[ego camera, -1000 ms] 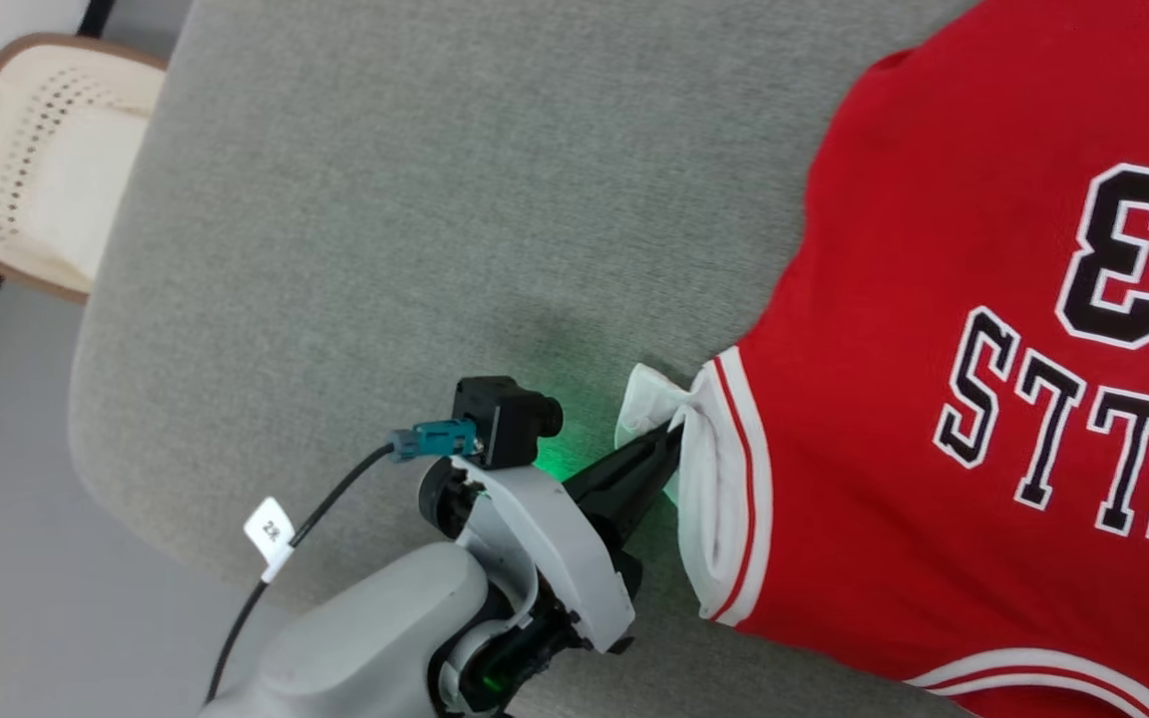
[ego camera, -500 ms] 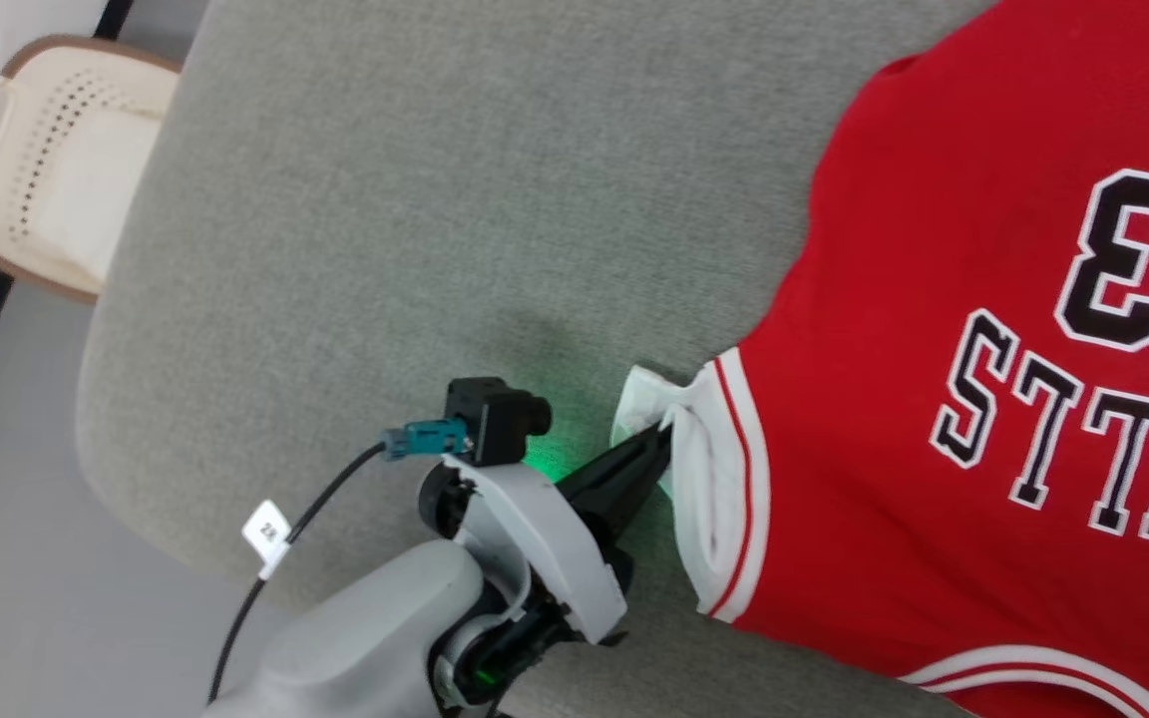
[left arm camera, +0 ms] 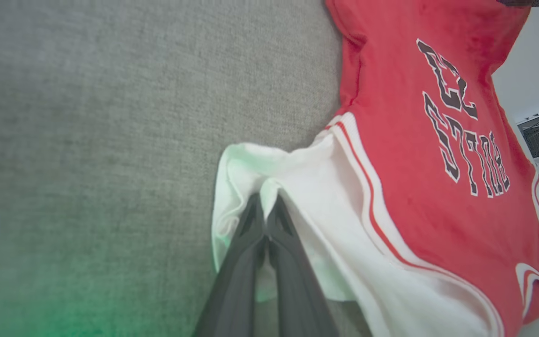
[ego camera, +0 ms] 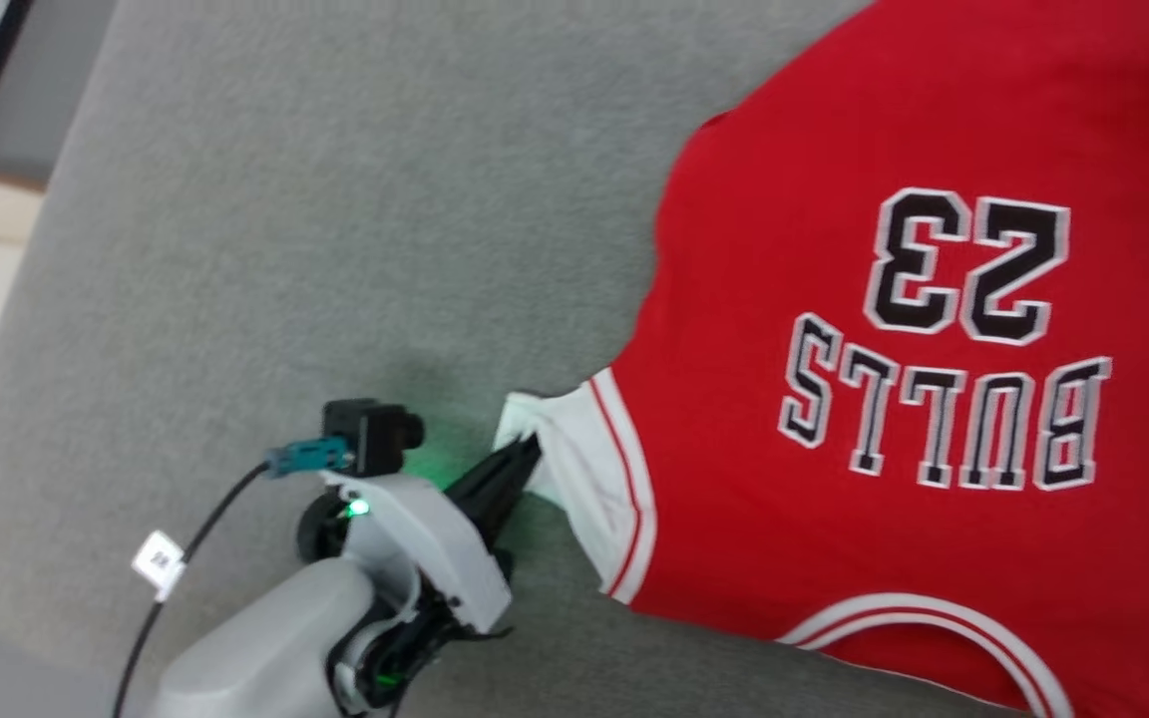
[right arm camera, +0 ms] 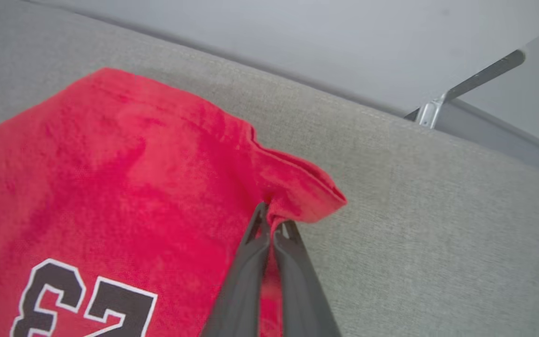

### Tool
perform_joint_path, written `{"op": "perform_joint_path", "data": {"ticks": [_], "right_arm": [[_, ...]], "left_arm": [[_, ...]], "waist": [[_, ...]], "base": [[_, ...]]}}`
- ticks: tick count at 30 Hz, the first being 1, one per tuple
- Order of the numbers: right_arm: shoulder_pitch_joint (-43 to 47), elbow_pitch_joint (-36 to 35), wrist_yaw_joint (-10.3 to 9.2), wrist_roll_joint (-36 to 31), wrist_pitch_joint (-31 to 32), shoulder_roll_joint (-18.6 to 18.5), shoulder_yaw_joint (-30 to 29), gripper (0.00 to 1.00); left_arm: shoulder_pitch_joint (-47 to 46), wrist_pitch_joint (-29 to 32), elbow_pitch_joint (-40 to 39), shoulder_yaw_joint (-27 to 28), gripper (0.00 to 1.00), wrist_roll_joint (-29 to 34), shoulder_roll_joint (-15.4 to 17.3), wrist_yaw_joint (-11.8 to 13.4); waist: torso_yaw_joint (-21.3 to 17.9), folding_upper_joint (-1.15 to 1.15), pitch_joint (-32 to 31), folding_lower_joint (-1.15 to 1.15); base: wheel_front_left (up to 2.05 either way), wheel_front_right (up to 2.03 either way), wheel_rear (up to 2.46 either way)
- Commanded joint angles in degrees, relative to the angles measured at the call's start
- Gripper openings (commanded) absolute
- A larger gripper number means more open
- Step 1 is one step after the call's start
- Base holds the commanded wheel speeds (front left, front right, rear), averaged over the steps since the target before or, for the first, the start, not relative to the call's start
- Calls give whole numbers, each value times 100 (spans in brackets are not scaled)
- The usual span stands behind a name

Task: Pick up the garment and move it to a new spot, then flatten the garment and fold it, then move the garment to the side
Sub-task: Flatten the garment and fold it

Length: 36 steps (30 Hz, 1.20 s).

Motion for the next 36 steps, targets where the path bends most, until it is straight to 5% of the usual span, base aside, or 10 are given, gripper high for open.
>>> {"op": "perform_joint_path", "data": {"ticks": [1,9,16,21,28,36], "right_arm": [[202,-225,19,174,-80,-122,122,0],[1579,-1773,9,1041,-656,-626,262,0],[3365,-2887,8,1045,-1130,-716,-545,0],[4814,-3560,8,847,-1052,-377,-1496,0],[6390,-4385,8,397,-767,600,-2721,0],[6450,-4062,8,-168,-611,1174,-2812,0]], "left_arm": [[305,54,393,8,0,-52,343,304],[648,-68,90,167,0,-251,613,438],[918,-152,-281,289,0,-377,800,610],[1098,-209,-536,383,0,-451,969,767],[1181,-211,-894,453,0,-469,1132,958],[929,-89,-1191,451,0,-367,1163,1075]], "waist": [[-600,0,-558,0],[-1156,0,-1049,0],[-1441,0,-1339,0],[-1575,0,-1420,0],[-1655,0,-1317,0],[-1639,0,-916,0]], "base": [[0,0,0],[0,0,0],[0,0,0],[0,0,0],[0,0,0],[0,0,0]]}}
